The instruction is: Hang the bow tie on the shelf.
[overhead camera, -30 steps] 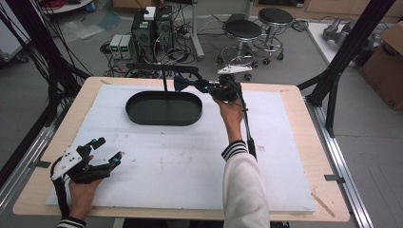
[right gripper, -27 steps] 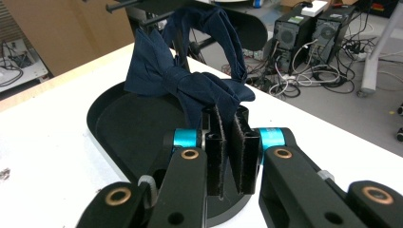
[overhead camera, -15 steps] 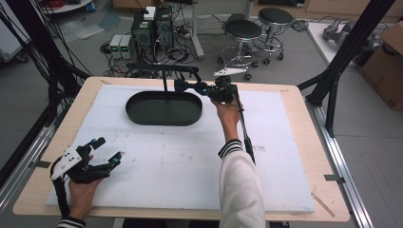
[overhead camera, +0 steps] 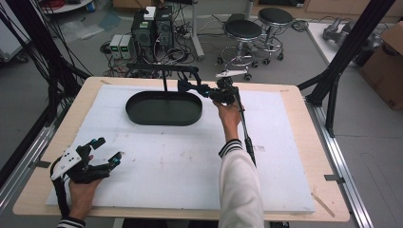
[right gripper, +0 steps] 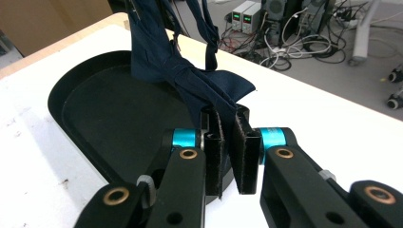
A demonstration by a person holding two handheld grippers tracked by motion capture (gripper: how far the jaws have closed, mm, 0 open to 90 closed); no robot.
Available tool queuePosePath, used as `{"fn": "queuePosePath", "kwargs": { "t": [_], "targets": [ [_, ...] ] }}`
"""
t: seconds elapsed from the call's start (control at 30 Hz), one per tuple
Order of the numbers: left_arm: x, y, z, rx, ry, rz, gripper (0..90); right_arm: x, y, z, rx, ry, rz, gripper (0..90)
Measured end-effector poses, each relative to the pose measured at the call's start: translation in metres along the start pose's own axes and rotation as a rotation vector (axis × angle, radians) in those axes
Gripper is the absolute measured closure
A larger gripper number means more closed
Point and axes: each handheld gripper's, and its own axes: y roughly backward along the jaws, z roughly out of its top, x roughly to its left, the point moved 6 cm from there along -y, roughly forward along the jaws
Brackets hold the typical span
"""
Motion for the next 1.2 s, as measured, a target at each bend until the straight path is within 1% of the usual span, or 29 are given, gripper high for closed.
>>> {"fn": "queuePosePath", "kwargs": {
  "t": [0.1,0.23,0.3,0.37,0.43,0.5,0.53,0.6,0.63,0.7,0.77,0.83,0.93,1.0,1.17,1.2],
  "targets": [
    [0.000,0.000,0.000,0.000,0.001,0.000,13.8,0.000,0.000,0.000,0.009,0.010,-0.011,82.5],
    [0.000,0.000,0.000,0.000,0.000,0.000,13.8,0.000,0.000,-0.001,0.025,0.022,-0.047,79.1],
    [0.000,0.000,0.000,0.002,0.001,0.001,13.8,0.000,0.001,-0.001,0.027,0.024,-0.049,78.1],
    [0.000,0.000,0.000,0.002,0.002,0.001,13.8,0.001,0.002,0.000,0.029,0.027,-0.058,72.5],
    [0.000,0.000,0.000,0.003,0.003,0.000,13.8,0.001,0.004,0.000,0.036,0.035,-0.079,66.9],
    [0.001,0.000,0.000,0.003,0.003,0.001,13.8,0.002,0.007,0.001,0.039,0.025,-0.080,60.4],
    [0.001,0.000,0.000,0.003,0.003,0.001,13.8,0.002,0.010,0.001,0.041,0.023,-0.080,60.5],
    [0.001,0.000,0.000,0.006,0.005,0.001,13.8,0.004,0.017,0.003,0.028,0.020,-0.063,59.8],
    [0.001,0.000,0.000,0.005,0.003,0.002,13.8,0.004,0.021,0.005,0.016,0.027,-0.064,57.2],
    [0.001,-0.001,0.000,0.007,0.005,0.002,13.8,0.005,0.027,0.009,-0.003,0.030,-0.040,50.8],
    [0.000,-0.001,0.000,0.006,0.008,0.005,13.8,0.007,0.034,0.011,-0.017,0.034,-0.018,48.3],
    [0.000,-0.001,0.000,0.008,0.001,0.004,13.8,0.008,0.040,0.012,-0.020,0.027,0.009,45.7],
    [0.000,-0.001,0.000,0.011,-0.008,0.003,13.8,0.010,0.051,0.013,-0.028,0.026,0.041,42.8],
    [0.000,-0.001,0.000,0.010,-0.010,0.003,13.8,0.013,0.060,0.013,-0.037,0.025,0.067,42.6],
    [-0.001,-0.001,0.000,0.010,-0.013,0.000,13.8,0.019,0.091,0.017,-0.077,0.032,0.085,40.4],
    [-0.001,-0.001,0.000,0.011,-0.012,0.001,13.8,0.020,0.098,0.018,-0.107,0.035,0.081,41.1]
  ]
}}
